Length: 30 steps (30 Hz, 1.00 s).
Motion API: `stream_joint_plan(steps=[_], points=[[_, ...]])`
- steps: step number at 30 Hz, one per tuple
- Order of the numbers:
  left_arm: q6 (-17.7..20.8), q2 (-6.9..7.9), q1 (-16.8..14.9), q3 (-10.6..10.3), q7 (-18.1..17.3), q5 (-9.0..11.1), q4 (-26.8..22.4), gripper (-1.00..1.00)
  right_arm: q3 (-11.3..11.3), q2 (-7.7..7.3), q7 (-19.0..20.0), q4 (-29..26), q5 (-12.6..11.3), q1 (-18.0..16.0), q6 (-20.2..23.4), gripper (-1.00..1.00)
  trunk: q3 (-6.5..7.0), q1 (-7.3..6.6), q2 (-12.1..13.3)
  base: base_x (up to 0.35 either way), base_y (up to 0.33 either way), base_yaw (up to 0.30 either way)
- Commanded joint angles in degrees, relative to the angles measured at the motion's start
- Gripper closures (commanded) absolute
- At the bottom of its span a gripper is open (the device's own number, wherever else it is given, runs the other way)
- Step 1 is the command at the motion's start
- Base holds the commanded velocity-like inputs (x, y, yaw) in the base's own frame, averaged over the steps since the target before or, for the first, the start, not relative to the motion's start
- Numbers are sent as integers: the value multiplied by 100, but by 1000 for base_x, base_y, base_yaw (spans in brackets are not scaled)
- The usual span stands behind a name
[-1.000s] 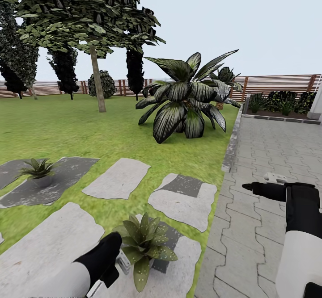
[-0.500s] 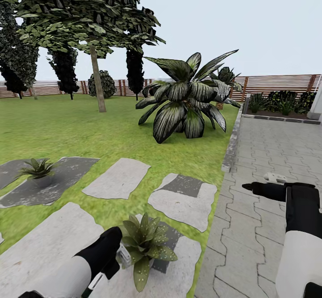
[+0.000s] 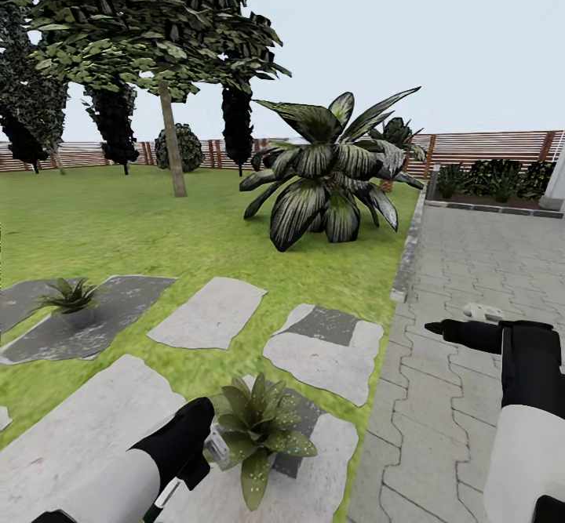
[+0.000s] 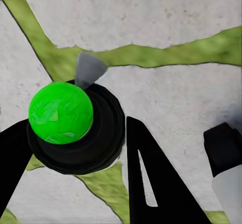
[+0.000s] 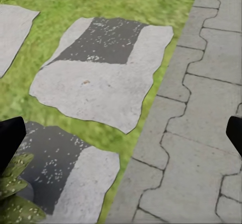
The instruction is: Pick up the pesticide atomizer in the garden and spray insectifuge to fully cover both potted plants in the garden.
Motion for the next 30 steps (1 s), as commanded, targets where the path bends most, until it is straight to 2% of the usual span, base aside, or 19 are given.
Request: stream_joint_plan(steps=[1,8,15,23,30], points=[[5,1,-3,-19,-59,-61,-8,100,-9,2,60,-7,58,-7,12,-100,-6,-1,-3,-9,290,0],[5,2,-9,-13,-59,-59,-9,100,-9,3,61,-7,57,-7,9,-100,-6,-1,-3,-2,301,-17],[5,2,-19,-18,-59,-62,-9,100,-9,2,61,-7,60,-7,12,-100,-6,-1,-3,0,290,-221],[5,2,-15,-28,-59,-62,-9,100,-9,2,61,-7,59,-7,11,-100,-6,-1,-3,0,28,-267],[5,2,-55,-22,-59,-62,-9,100,-9,4,60,-7,55,-7,11,-100,-6,-1,-3,99,195,-48]])
